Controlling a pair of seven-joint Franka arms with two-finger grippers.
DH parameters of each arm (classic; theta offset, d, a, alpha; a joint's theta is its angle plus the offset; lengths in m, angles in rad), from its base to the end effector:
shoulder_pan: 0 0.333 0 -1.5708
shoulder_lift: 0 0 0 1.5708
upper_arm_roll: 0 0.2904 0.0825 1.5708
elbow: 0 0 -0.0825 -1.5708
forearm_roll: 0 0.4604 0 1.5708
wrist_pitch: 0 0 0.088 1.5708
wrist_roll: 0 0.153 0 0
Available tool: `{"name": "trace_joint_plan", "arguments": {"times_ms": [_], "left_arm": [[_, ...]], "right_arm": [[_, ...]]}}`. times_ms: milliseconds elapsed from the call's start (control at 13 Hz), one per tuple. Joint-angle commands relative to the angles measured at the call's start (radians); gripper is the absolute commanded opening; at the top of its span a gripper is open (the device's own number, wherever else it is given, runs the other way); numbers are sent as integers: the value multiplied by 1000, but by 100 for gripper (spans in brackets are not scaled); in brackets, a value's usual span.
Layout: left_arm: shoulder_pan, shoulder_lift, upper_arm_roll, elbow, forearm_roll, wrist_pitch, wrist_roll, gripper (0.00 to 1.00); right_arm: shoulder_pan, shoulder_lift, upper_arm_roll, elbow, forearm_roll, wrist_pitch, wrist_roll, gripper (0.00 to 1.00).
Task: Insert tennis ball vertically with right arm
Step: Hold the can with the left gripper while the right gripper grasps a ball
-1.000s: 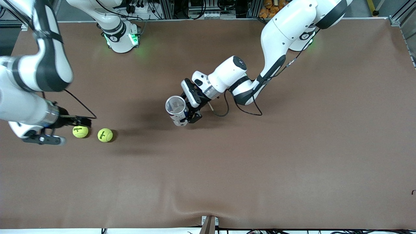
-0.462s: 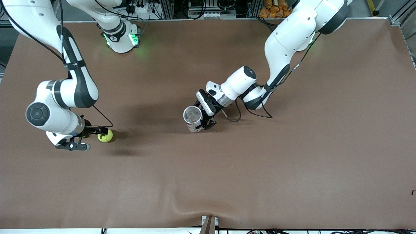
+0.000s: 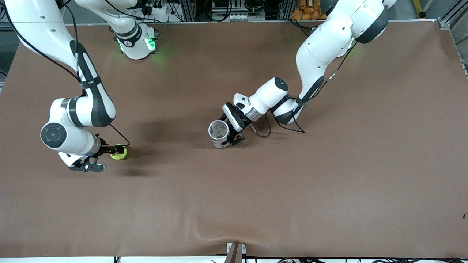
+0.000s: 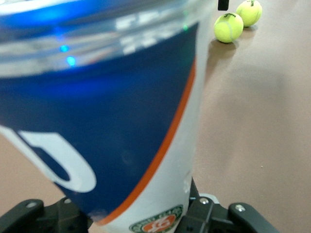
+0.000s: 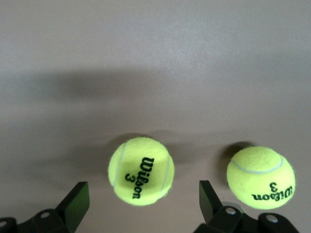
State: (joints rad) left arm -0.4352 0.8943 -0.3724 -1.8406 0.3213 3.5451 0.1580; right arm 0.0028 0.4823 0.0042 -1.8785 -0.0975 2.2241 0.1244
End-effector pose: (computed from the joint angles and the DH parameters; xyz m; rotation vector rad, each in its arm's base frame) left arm 0.4769 -0.5428 0.0650 2.1311 -1.2444 1.0378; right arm 0.6570 -0.0019 0.1197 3.0539 -0.0812 -0.2013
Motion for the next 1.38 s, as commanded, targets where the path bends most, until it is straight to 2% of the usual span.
{"name": "trace_joint_plan", "arguments": {"times_ms": [0,462,538,615,692,769,846,1000,1308], "left_arm": [[-4,-5,4,-14,21,8,0,69],[-16,-6,4,-14,21,8,0,70],[-16,-5,4,-14,22,8,0,70],[-16,-5,4,-14,22,8,2,70],[-17,-5,4,-14,21,8,3,70],[-17,-5,4,-14,21,8,6,70],[-17,-5,4,-14,22,8,6,70],[-17,-5,4,-13,22,8,6,70],[-23,-5,4,-9,21,8,8,70]], "right_arm": [[-12,24,13,-16,-21,44,1,100],[-20,50,13,-48,-18,109,6,100],[-20,55,13,-59,-18,130,6,97],[-20,55,13,-68,-18,143,6,77],[-15,55,13,-70,-18,141,6,42],[-12,53,14,-67,-18,131,3,17],[-9,46,16,-61,-16,124,7,0],[-4,27,26,-13,4,19,30,0],[40,-34,26,140,172,-290,108,0]]}}
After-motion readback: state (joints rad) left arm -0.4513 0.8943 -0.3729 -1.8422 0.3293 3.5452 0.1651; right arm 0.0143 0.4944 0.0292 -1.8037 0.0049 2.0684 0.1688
